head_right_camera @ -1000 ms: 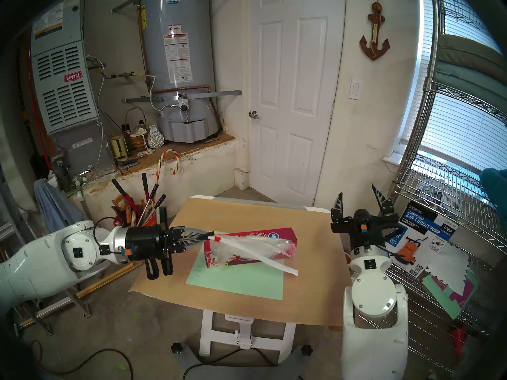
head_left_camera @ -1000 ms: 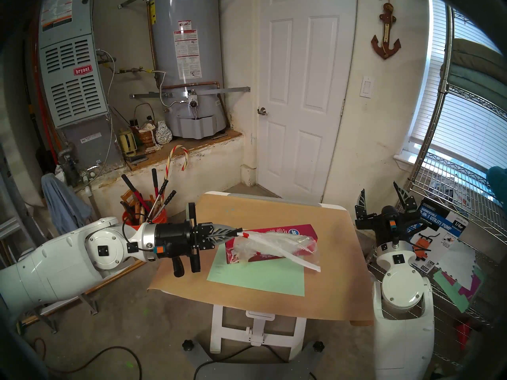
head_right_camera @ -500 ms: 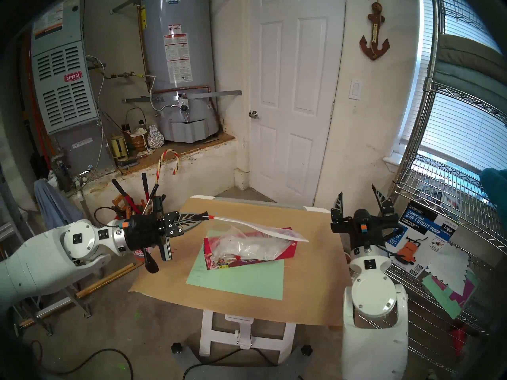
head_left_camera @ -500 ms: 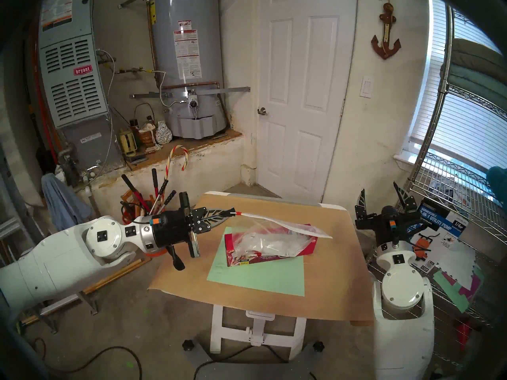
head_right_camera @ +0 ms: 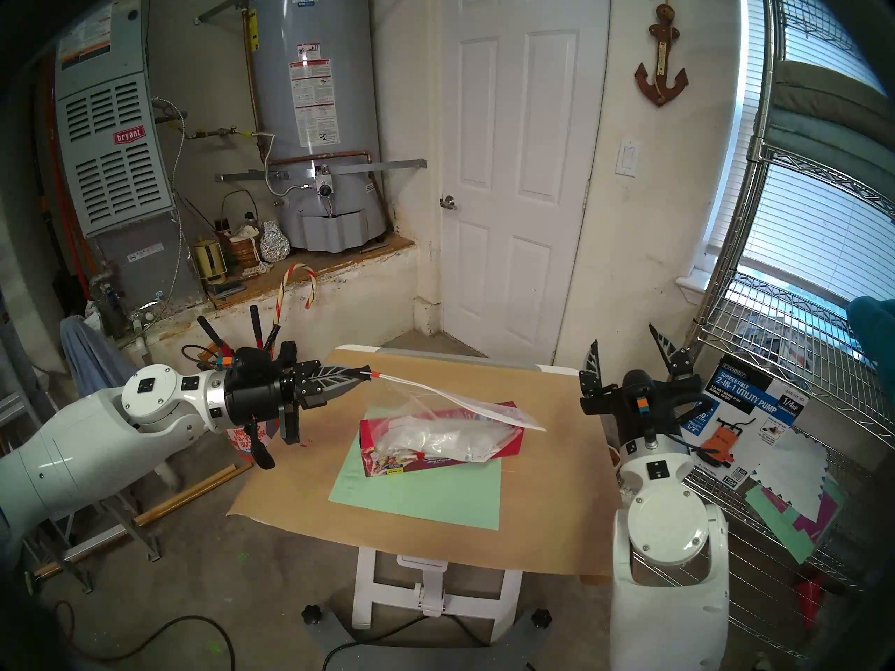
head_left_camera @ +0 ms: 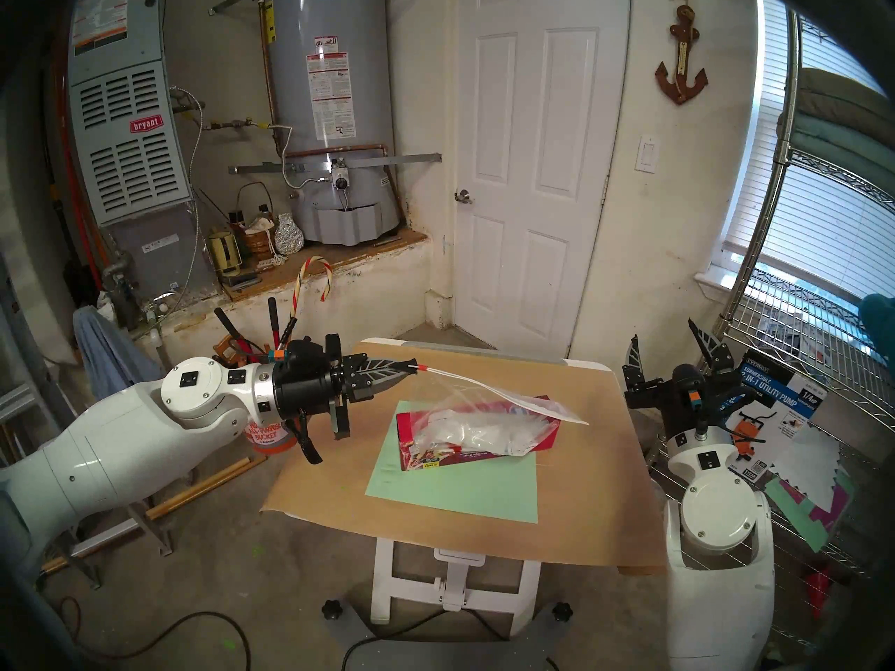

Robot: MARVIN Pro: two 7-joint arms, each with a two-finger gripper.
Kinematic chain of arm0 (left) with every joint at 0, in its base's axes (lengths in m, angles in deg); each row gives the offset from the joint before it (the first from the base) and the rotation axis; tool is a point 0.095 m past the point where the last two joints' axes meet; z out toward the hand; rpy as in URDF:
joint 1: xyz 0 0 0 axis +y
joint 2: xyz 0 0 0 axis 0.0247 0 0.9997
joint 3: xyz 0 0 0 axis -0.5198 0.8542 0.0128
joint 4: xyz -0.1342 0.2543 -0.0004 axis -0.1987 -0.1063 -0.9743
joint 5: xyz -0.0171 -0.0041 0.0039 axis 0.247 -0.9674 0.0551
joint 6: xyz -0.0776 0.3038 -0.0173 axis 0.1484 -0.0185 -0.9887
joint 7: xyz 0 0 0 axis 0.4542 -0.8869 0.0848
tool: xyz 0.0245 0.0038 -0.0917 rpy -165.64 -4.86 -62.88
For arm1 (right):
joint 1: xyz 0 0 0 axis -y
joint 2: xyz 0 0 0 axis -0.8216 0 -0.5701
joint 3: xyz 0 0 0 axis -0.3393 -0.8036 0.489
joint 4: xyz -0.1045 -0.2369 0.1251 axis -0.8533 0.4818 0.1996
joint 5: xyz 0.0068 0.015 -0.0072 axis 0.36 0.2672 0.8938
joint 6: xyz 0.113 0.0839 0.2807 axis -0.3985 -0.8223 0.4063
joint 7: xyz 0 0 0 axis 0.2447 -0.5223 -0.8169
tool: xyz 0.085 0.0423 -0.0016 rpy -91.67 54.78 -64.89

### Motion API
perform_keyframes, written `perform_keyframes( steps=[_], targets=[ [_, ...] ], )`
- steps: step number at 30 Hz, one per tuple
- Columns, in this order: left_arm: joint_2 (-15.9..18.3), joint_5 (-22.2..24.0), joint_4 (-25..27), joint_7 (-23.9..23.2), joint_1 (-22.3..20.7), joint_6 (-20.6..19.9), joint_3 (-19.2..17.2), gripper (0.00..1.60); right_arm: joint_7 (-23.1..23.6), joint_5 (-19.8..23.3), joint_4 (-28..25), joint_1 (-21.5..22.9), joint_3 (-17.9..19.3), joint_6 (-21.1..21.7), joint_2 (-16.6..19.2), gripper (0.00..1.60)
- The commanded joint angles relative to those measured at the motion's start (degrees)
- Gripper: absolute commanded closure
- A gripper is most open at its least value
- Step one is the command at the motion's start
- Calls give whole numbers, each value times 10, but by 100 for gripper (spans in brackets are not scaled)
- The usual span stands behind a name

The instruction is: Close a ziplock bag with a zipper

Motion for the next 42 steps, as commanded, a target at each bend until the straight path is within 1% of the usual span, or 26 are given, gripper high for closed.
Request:
perform_keyframes(
  steps=[1, 3, 4, 5, 6, 7, 9, 11, 12, 13, 16, 17, 19, 20, 22, 23, 24, 30, 31, 34, 35, 37, 40, 41, 42],
  targets=[
    [-15, 23, 1, -17, -15, -8, -6, 160, 73, 41, -71, -24, 11, -9, 42, 0],
    [-15, 23, 2, -23, -15, -12, -5, 160, 84, 53, -73, -18, 9, -16, 53, 0],
    [-16, 25, 2, -24, -15, -12, -5, 160, 106, 57, -105, -30, 13, -1, 51, 0],
    [-16, 28, 2, -27, -14, -15, -5, 160, 125, 66, -120, -32, 13, 9, 57, 0],
    [-16, 29, 2, -28, -15, -17, -6, 160, 132, 74, -105, -18, 12, -1, 64, 0],
    [-18, 34, 2, -29, -14, -18, -7, 160, 147, 75, -117, -19, 11, 2, 71, 0],
    [-18, 36, 3, -30, -14, -19, -7, 160, 156, 79, -121, -17, 9, 3, 77, 0],
    [-18, 37, 3, -33, -16, -23, -8, 160, 177, 96, -133, -17, -1, 13, 85, 0],
    [-19, 40, 4, -35, -15, -25, -8, 160, 196, 100, -147, -20, -3, 22, 92, 0],
    [-19, 40, 4, -36, -16, -27, -8, 160, 199, 104, -147, -18, -9, 23, 100, 0],
    [-19, 45, 5, -39, -16, -33, -8, 160, 243, 110, -160, -12, -23, 43, 123, 0],
    [-19, 46, 6, -40, -16, -35, -8, 160, 245, 116, -160, -12, -31, 50, 131, 0],
    [-20, 50, 6, -41, -16, -38, -9, 160, 277, 119, -160, -2, -39, 61, 140, 0],
    [-19, 51, 7, -41, -17, -42, -9, 160, 280, 124, -160, 0, -48, 69, 143, 0],
    [-20, 55, 6, -43, -15, -47, -8, 160, 311, 124, -160, 16, -56, 85, 149, 0],
    [-20, 55, 5, -43, -14, -48, -7, 160, 311, 126, -160, 19, -62, 91, 156, 0],
    [-19, 54, 4, -44, -13, -50, -6, 160, 326, 128, -160, 25, -66, 100, 154, 0],
    [-21, 60, 0, -41, -6, -52, -5, 160, 361, 119, -160, 48, -88, 143, 164, 0],
    [-23, 65, -1, -41, -5, -50, -6, 160, 362, 116, -160, 51, -92, 154, 161, 0],
    [-25, 63, -2, -40, -6, -51, -6, 160, 367, 114, -160, 58, -97, 170, 161, 0],
    [-29, 73, -3, -36, -3, -48, -9, 160, 367, 112, -160, 59, -100, 174, 160, 0],
    [-30, 70, -2, -32, -4, -49, -8, 160, 368, 112, -160, 61, -103, 191, 157, 0],
    [-32, 72, -5, -28, -3, -49, -7, 160, 367, 108, -160, 58, -110, 197, 156, 0],
    [-33, 74, -7, -28, -2, -51, -6, 160, 375, 116, -160, 57, -112, 214, 153, 0],
    [-33, 74, -8, -27, -1, -50, -5, 160, 377, 115, -160, 56, -114, 211, 155, 0]
  ],
)
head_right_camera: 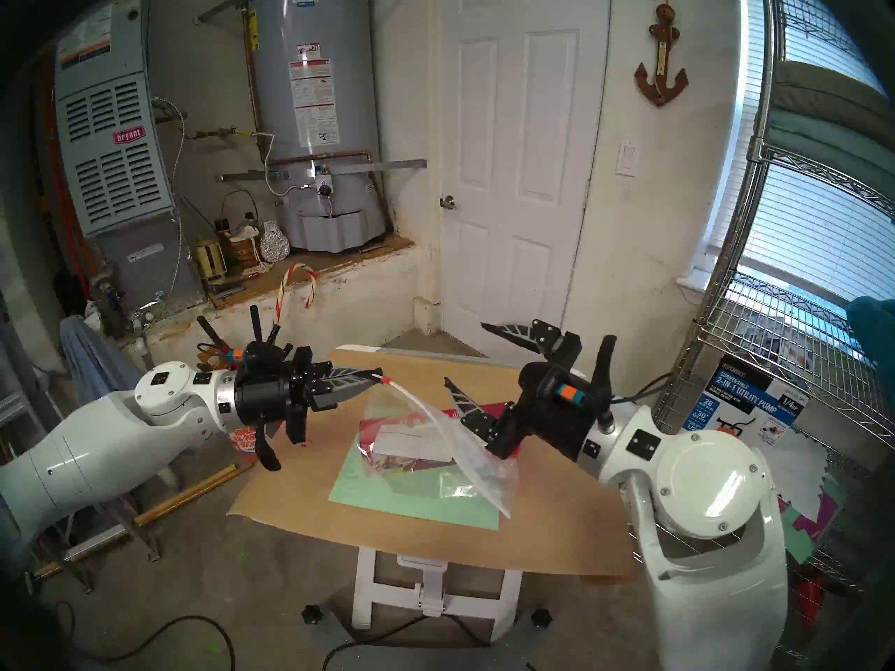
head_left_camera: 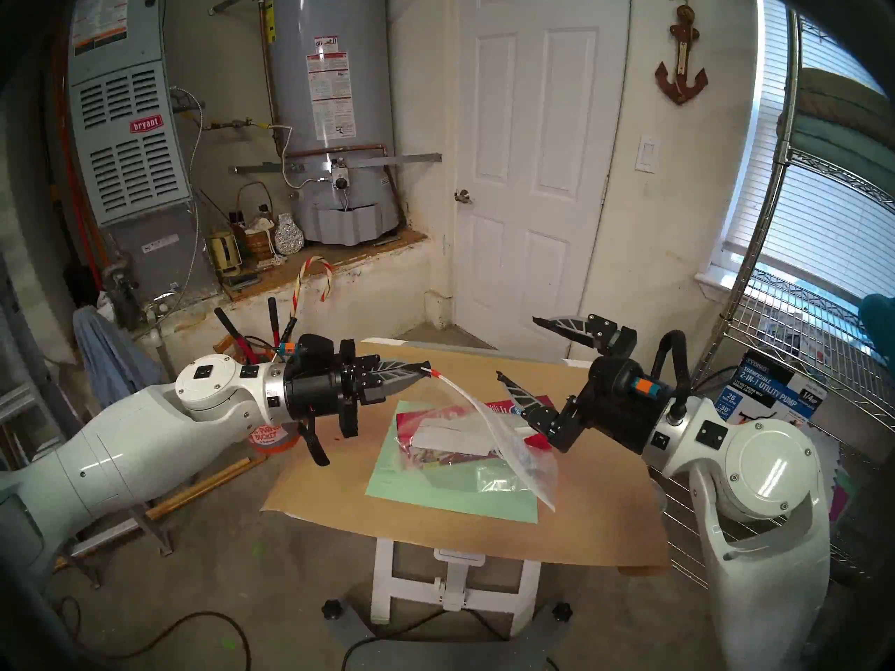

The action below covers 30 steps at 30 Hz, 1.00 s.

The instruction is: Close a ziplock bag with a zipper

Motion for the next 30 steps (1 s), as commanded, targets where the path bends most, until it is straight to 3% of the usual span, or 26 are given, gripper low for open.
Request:
perform_keyframes(
  steps=[1, 10, 18, 22, 30],
  targets=[
    [-6, 11, -6, 5, -1, 1, -4, 160, 8, 1, -13, 10, -20, 19, -2, 0],
    [-10, 17, -14, 2, -7, -7, -3, 160, 32, -3, -13, 12, -75, 66, -8, 0],
    [-12, 21, -14, -4, -10, -13, -4, 160, 15, -59, -13, 27, -124, 69, -3, 0],
    [-8, 22, -8, -8, -7, -20, -3, 160, 9, -90, -13, 38, -140, 91, -2, 0],
    [-2, 16, -6, -8, -10, -24, -7, 160, 40, -116, -13, 70, -160, 183, -7, 0]
  ],
)
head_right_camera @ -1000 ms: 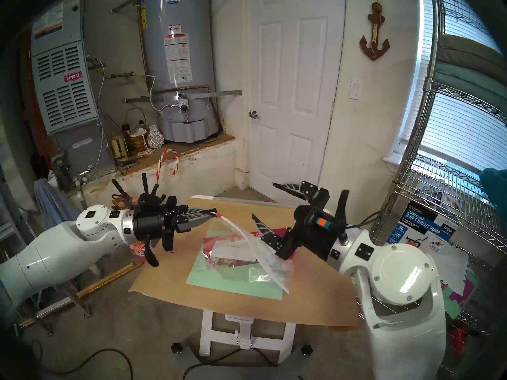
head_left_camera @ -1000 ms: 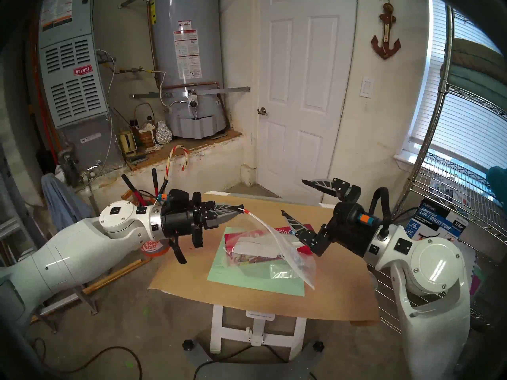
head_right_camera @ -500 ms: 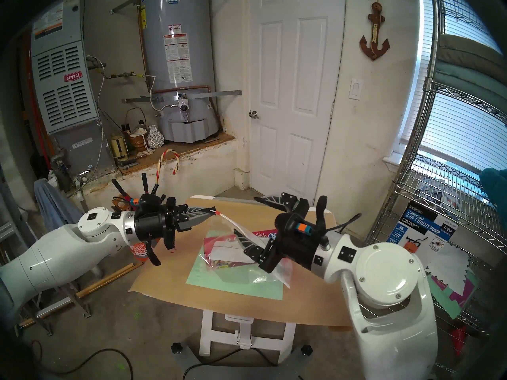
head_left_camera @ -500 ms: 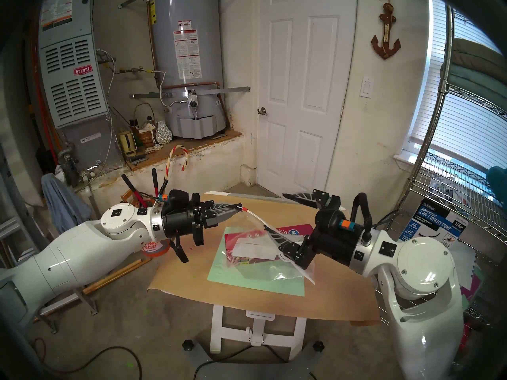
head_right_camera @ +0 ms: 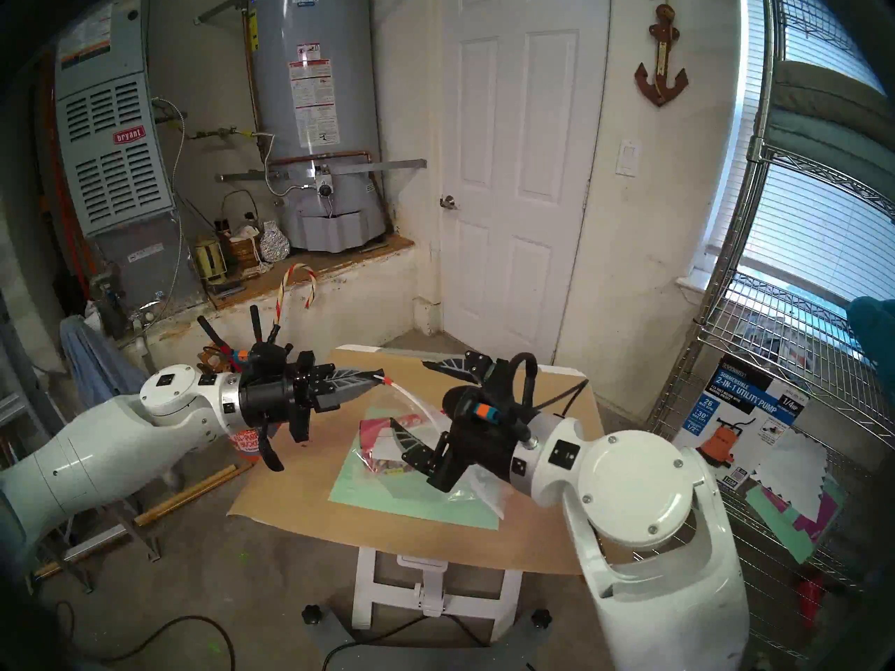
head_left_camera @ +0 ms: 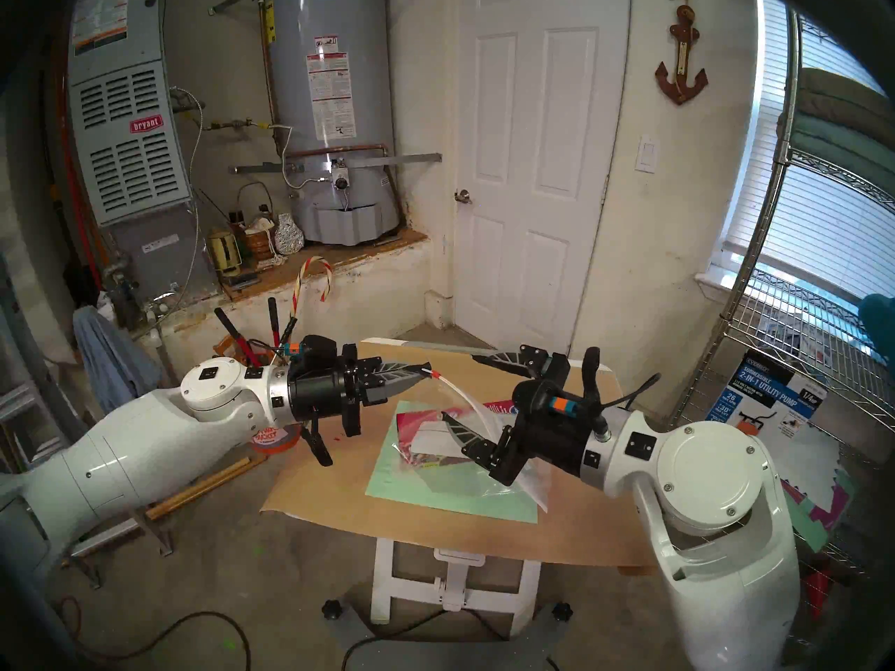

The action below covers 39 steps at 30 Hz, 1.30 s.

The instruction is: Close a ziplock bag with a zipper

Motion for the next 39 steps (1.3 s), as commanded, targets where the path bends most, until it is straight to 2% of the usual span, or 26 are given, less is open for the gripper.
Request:
perform_keyframes(
  steps=[1, 6, 14, 20, 21, 25, 26, 27, 28, 30, 31, 32, 35, 39],
  targets=[
    [4, 1, 5, -1, -11, 2, -10, 160, 18, -12, -12, 43, -21, 53, -6, 0],
    [-2, 1, 4, -1, -13, -2, -9, 160, 26, -20, -7, 64, -41, 76, -15, 0],
    [-4, -1, 2, -2, -11, 0, -7, 160, 47, -25, 13, 89, -59, 145, -34, 0],
    [0, 0, 10, -1, -7, 0, -6, 160, 41, -36, 18, 90, -67, 140, -36, 0],
    [1, -1, 11, 0, -5, 1, -5, 160, 38, -39, 17, 89, -68, 132, -35, 13],
    [3, -2, 14, 1, -1, 2, -2, 160, 39, -40, 18, 92, -69, 132, -37, 14],
    [3, -2, 15, 2, 0, 2, -2, 160, 39, -40, 18, 92, -69, 132, -37, 30],
    [3, -2, 16, 3, 1, 3, -1, 160, 39, -40, 18, 92, -69, 132, -37, 31],
    [3, -2, 16, 3, 2, 3, 0, 160, 39, -41, 18, 92, -69, 132, -38, 20],
    [4, -2, 17, 4, 2, 4, 1, 160, 38, -41, 19, 92, -70, 131, -38, 13],
    [4, -1, 17, 5, 3, 3, 1, 160, 38, -42, 20, 92, -70, 130, -38, 13],
    [3, 1, 17, 6, 3, 5, 2, 160, 37, -42, 21, 91, -71, 129, -37, 23],
    [0, 0, 17, 5, 5, 7, 4, 160, 37, -42, 21, 89, -71, 128, -37, 19],
    [-3, -1, 17, 6, 6, 8, 8, 160, 35, -43, 19, 85, -74, 128, -35, 29]
  ],
)
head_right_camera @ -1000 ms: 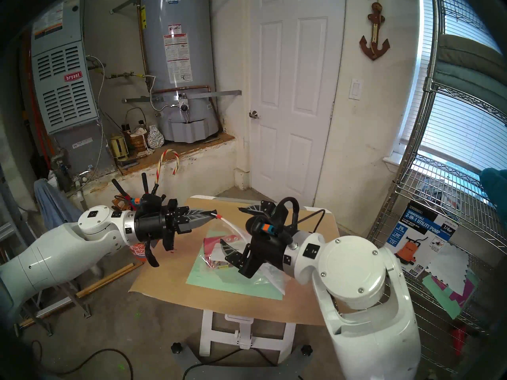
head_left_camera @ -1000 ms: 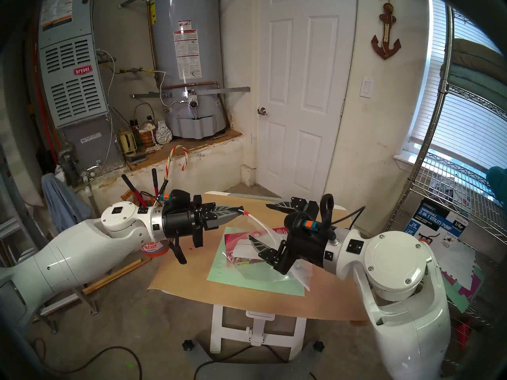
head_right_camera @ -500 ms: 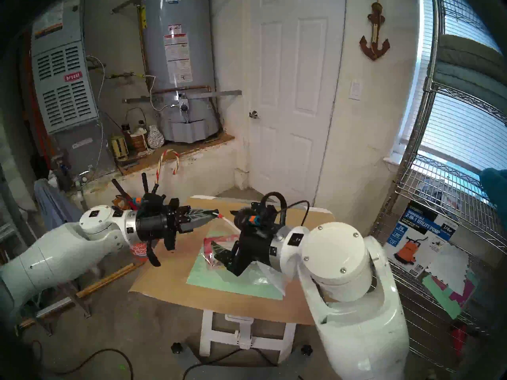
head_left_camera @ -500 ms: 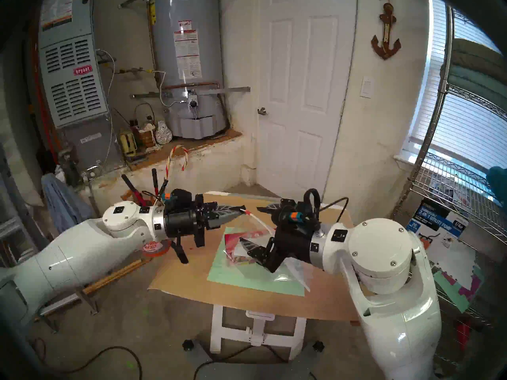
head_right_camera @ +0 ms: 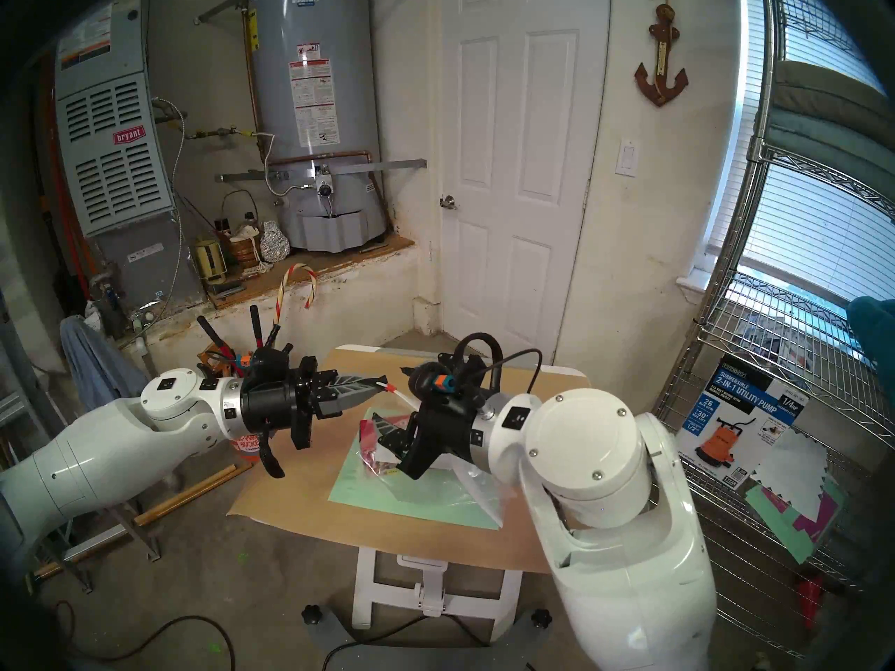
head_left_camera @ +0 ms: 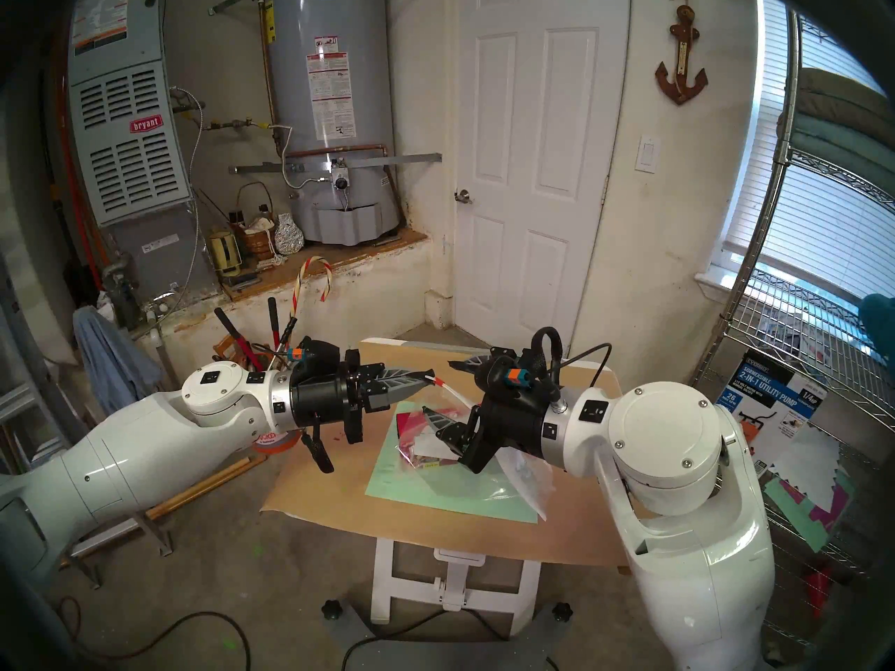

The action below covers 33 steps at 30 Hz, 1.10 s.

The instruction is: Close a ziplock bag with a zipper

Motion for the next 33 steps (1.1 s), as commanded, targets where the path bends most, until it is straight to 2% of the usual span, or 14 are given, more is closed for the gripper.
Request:
perform_keyframes(
  steps=[1, 2, 7, 12, 17, 19, 23, 28, 31, 33],
  targets=[
    [-6, 2, 7, -2, 0, 6, 0, 160, -4, 1, -9, -1, -6, -6, -5, 29],
    [-5, 2, 8, -1, 0, 7, 0, 160, -4, 1, -9, -1, -7, -6, -4, 29],
    [-3, 3, 8, 0, -1, 9, -2, 160, -9, -1, -7, -1, -11, -7, -5, 48],
    [-1, 4, 8, -2, -2, 9, -3, 160, -12, -3, -3, 4, -15, -6, -6, 44],
    [0, 6, 5, -5, -4, 10, -4, 160, -13, -4, -1, 7, -17, -4, -6, 50],
    [1, 6, 4, -7, -5, 9, -5, 160, -14, -5, 0, 8, -18, -3, -5, 60],
    [1, 6, 2, -10, -7, 7, -5, 160, -16, -6, 3, 10, -18, -4, -5, 51],
    [1, 8, 0, -12, -9, 5, -5, 160, -18, -7, 7, 12, -17, -7, -5, 63],
    [0, 8, -2, -14, -10, 5, -4, 160, -19, -7, 9, 14, -18, -8, -6, 57],
    [-1, 8, -3, -15, -11, 5, -4, 160, -20, -7, 12, 15, -19, -10, -7, 63]
  ],
)
